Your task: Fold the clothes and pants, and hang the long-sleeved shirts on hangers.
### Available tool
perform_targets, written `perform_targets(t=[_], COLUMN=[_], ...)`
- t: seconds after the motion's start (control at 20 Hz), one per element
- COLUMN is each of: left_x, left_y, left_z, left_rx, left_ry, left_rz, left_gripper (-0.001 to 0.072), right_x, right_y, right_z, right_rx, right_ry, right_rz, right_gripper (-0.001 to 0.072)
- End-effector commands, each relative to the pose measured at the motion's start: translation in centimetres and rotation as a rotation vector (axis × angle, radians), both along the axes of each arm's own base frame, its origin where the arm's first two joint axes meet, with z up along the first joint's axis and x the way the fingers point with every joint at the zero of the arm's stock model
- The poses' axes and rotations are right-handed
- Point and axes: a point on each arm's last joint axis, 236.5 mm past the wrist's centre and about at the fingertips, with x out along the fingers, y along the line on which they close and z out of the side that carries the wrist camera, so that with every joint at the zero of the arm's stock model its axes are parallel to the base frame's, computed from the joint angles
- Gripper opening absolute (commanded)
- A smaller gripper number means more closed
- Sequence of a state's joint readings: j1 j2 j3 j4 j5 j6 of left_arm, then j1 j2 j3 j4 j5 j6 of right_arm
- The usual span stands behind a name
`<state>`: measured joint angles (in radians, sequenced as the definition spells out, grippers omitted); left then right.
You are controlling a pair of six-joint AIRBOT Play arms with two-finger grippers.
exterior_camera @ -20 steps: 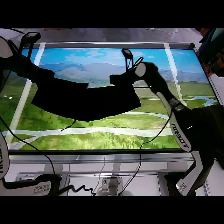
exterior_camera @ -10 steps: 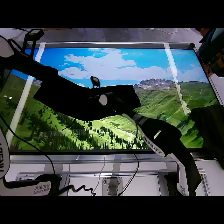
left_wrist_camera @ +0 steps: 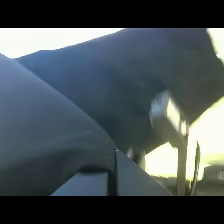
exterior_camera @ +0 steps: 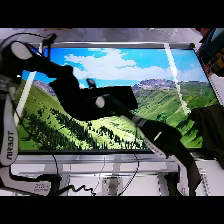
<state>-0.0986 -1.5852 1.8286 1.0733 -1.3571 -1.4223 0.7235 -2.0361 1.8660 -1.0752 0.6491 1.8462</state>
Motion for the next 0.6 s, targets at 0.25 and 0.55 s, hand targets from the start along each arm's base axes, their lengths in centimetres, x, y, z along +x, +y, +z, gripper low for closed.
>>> perform_targets(t=[0.25, 0.55], left_x=[1.4, 0.4], left_y=[-20.7, -29.3], left_z=[-2.0, -5.7], left_rx=[-0.288, -0.286], left_ry=[-0.098, -0.239], left_rz=[-0.045, -0.117], left_gripper=[0.0006, 0.0710], right_x=[11.0, 8.7], right_y=[-33.3, -46.6], right_z=[8.6, 9.2], right_rx=[-0.398, -0.497], right_ry=[-0.062, 0.070], right_rz=[-0.348, -0.444], right_gripper=[0.0022, 0.0023])
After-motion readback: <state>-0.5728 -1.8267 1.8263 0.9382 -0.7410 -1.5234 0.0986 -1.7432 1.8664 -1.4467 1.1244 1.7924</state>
